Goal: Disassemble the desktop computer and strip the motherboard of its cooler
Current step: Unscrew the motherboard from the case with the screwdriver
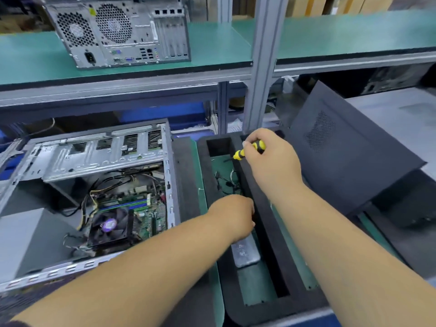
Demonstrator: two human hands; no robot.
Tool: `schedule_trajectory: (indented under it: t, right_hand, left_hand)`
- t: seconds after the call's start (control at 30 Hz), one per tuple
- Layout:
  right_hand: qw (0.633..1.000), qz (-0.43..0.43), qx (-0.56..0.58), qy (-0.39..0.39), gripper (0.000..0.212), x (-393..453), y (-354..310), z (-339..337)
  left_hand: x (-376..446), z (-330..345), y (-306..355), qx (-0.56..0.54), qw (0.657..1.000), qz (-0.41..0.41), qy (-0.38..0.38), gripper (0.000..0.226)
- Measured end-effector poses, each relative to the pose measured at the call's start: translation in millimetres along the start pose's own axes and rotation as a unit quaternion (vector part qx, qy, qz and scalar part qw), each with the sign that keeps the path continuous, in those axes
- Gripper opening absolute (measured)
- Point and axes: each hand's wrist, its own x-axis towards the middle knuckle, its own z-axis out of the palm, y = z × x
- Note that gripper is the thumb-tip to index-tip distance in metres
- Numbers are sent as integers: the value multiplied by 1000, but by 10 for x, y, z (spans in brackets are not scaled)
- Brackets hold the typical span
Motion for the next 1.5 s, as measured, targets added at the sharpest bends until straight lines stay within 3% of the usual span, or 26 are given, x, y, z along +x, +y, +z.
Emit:
schedule_trajectory:
  t: [0.07, 0.33, 0.47, 0.6, 0.73, 0.8, 0.87, 1.0, 1.17, 1.3, 1.37, 1.43, 1.5]
  right_hand:
    - [1000, -7, 8, 9, 11, -1, -6, -22]
    - [998, -52, 33, -11, 10, 55, -230, 81]
    - [996, -75, 31, -29, 10, 118, -407, 245]
    - [995, -85, 35, -48, 12, 224, -586, 470]
    - [992, -99, 30, -73, 14, 283, -792, 700]
    - [990, -98, 28, -100, 13, 273, -858, 809]
    - [987, -103, 1, -120, 13, 238, -914, 901]
    - [980, -134, -84, -124, 14, 163, -1016, 1013]
    - [949, -204, -204, -124, 12, 115, -1146, 1119]
    - [934, -223, -250, -120, 11, 128, -1215, 1169]
    - [936, -225, -242, -122, 11, 146, -1219, 1207]
    - [929, -237, -242, -146, 10, 159, -1206, 1264]
    - [900, -270, -279, -197, 10, 182, -1182, 1345]
  left_hand:
    - [-2, -72, -28, -16, 999, -15, 23, 36]
    - [-152, -558, -334, -61, 992, -52, 97, 20]
    - [-303, -675, -662, -99, 985, -24, 141, 17]
    - [-487, -765, -1052, -167, 962, 30, 213, 13]
    - [-657, -794, -1547, -216, 932, -21, 290, 19]
    - [-719, -750, -1798, -222, 933, -60, 279, 21]
    - [-754, -693, -1983, -167, 959, -66, 218, 20]
    - [-705, -571, -2146, -7, 995, 35, 95, 41]
    - [-608, -398, -2255, 217, 961, 147, 85, 67]
    - [-586, -284, -2326, 260, 956, 113, 76, 77]
    - [-579, -277, -2353, 258, 961, 75, 67, 74]
    - [-578, -296, -2347, 224, 970, 45, 85, 55]
    - [-571, -339, -2348, 173, 977, 9, 128, 35]
